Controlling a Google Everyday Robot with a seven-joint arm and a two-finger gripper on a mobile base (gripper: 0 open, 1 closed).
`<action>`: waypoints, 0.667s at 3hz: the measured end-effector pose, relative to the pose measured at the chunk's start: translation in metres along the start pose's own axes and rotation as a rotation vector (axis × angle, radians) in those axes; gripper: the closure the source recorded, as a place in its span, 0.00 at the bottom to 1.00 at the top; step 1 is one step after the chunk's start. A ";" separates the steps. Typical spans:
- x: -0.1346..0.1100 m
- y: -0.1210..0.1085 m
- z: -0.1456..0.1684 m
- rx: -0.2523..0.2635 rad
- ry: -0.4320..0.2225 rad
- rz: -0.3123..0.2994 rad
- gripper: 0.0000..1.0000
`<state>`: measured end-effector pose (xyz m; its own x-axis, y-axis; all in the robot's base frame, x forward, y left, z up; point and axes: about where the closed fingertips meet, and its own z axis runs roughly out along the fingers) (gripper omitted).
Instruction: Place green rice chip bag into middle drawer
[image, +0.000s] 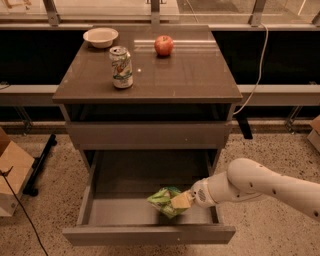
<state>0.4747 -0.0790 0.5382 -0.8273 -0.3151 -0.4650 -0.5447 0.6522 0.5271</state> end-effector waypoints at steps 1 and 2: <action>0.006 -0.008 0.020 -0.017 0.011 0.024 1.00; 0.007 -0.010 0.029 -0.033 0.007 0.050 0.84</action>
Offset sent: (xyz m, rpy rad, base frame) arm 0.0068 0.0137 -0.0365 0.0553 0.0722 -0.0408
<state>0.4784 -0.0674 0.5091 -0.8543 -0.2881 -0.4326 -0.5072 0.6438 0.5729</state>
